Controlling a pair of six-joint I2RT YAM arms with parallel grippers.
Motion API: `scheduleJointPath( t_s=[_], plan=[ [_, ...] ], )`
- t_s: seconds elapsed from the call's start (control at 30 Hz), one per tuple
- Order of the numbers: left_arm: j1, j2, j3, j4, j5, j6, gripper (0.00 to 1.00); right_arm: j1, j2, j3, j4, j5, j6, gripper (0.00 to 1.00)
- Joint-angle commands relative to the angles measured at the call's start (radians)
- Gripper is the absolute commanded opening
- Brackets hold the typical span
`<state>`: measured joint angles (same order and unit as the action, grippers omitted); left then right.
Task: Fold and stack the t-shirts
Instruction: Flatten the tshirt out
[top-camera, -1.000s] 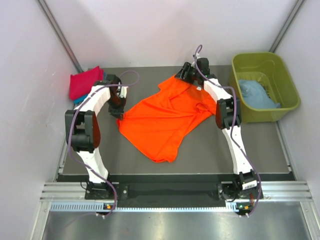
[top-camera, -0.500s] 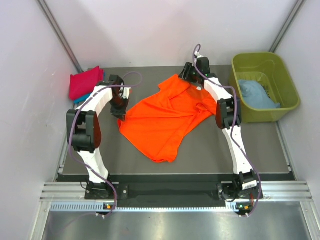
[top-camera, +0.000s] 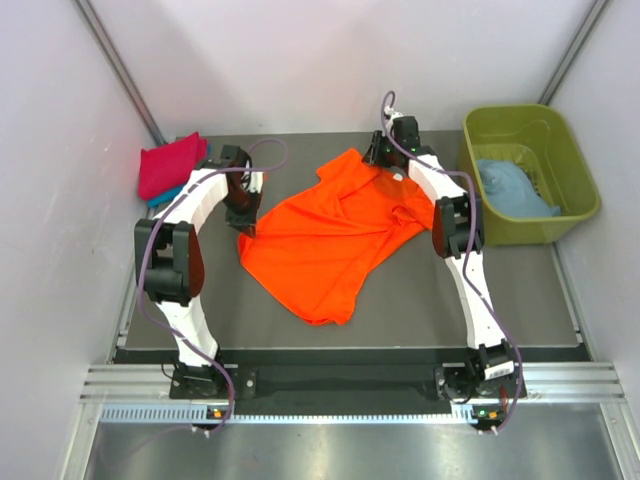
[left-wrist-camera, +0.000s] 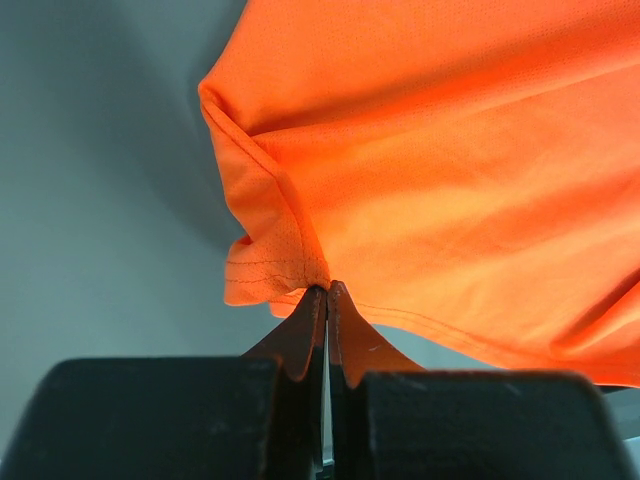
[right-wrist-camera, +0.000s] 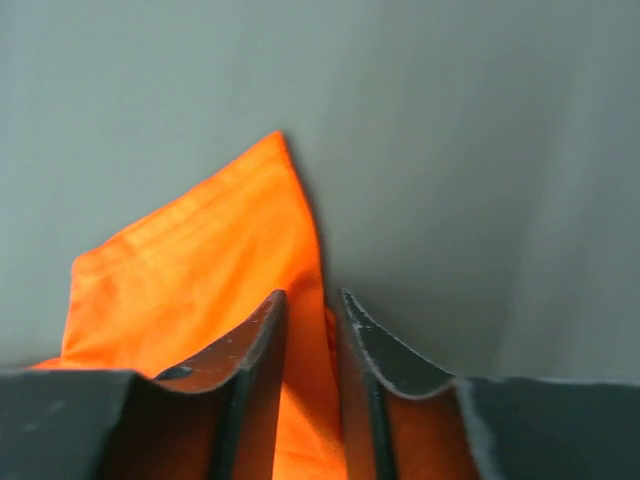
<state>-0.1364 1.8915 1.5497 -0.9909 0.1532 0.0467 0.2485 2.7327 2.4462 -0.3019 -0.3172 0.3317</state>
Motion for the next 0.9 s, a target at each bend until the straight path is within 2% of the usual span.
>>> scheduleJointPath(
  t_s=[0.0,0.03,0.17,0.2,0.37,0.53,0.67,0.87],
  plan=[
    [-0.002,-0.002,0.032,0.018,0.014,-0.011,0.00,0.032,-0.045,-0.036,-0.088,-0.059,-0.003,0.26],
    [-0.002,-0.006,0.030,0.020,0.011,-0.011,0.00,0.040,-0.048,-0.041,-0.089,-0.074,-0.003,0.24],
    [0.001,-0.025,0.010,0.028,-0.004,-0.010,0.00,0.051,-0.056,-0.047,-0.080,-0.072,-0.010,0.01],
    [0.001,-0.029,0.007,0.029,-0.009,-0.008,0.00,0.052,-0.059,-0.044,-0.075,-0.066,-0.013,0.00],
    [0.043,-0.034,0.049,0.046,-0.064,0.010,0.00,0.041,-0.094,0.016,-0.039,-0.026,-0.043,0.00],
    [0.129,0.020,0.240,0.054,-0.109,0.047,0.00,-0.004,-0.201,0.063,-0.014,0.035,-0.115,0.00],
    [0.129,0.029,0.387,0.075,-0.106,0.079,0.00,-0.032,-0.295,0.091,-0.008,0.087,-0.204,0.00],
    [0.129,-0.005,0.444,0.083,-0.080,0.078,0.00,-0.041,-0.456,0.047,-0.055,0.121,-0.292,0.00]
  ],
)
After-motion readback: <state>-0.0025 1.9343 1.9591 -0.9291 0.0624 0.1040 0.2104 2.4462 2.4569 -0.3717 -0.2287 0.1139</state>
